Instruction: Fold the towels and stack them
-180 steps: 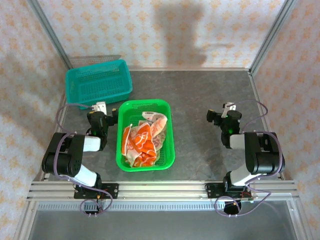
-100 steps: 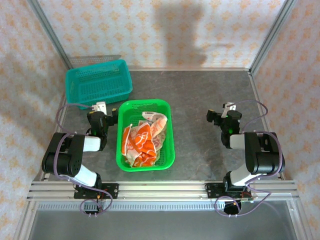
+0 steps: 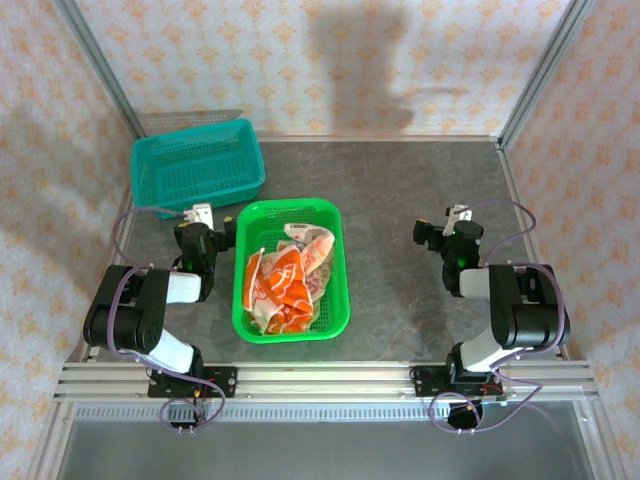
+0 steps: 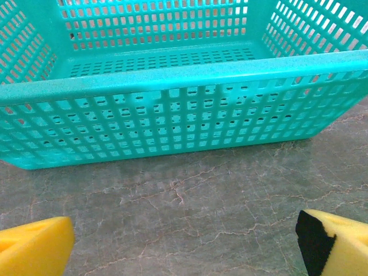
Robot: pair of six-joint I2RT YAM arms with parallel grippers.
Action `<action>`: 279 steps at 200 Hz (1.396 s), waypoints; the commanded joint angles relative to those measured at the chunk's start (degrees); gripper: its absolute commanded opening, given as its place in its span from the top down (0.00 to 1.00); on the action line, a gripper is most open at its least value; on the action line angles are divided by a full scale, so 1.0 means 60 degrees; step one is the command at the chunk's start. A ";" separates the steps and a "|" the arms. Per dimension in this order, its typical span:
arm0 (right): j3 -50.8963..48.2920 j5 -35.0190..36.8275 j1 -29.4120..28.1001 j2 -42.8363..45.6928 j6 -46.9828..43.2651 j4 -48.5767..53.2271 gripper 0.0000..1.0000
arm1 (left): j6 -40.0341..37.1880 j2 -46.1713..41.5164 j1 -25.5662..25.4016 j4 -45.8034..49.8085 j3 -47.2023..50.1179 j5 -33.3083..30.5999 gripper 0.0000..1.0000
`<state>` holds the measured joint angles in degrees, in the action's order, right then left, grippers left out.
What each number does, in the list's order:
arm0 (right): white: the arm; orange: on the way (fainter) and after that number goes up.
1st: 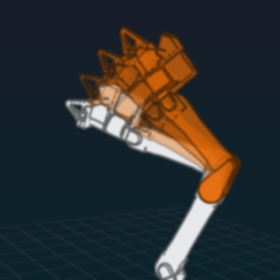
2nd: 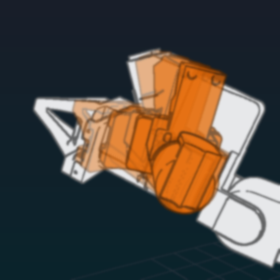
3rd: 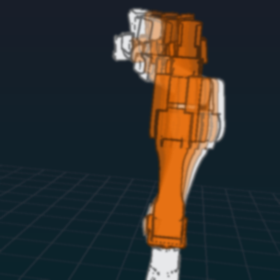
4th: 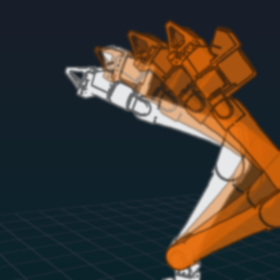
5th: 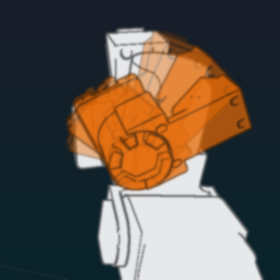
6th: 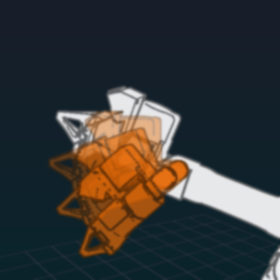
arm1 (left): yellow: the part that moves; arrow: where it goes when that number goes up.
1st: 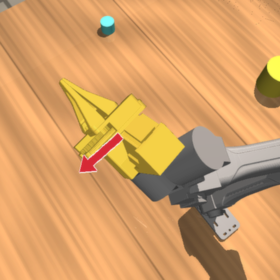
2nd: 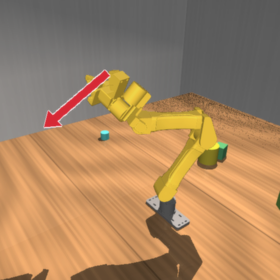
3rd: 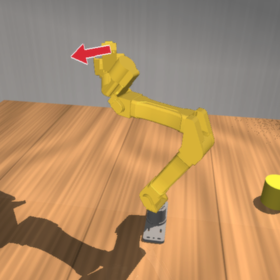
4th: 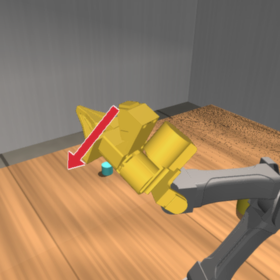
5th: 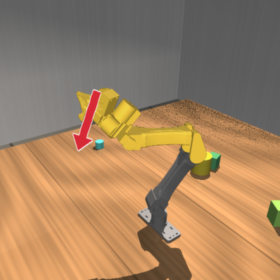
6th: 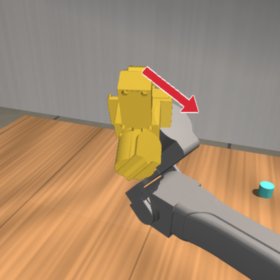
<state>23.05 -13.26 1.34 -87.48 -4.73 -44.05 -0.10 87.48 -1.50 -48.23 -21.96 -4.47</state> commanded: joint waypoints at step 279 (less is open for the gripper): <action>0.6541 0.1382 -0.8922 0.0968 0.3616 1.0993 0.03 | 0.6731 -0.5786 -0.4029 1.6073 -0.4710 -0.1839 0.00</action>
<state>59.61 -6.87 -43.53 -75.88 18.94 15.46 39.20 54.19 -27.11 44.12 -48.36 -9.78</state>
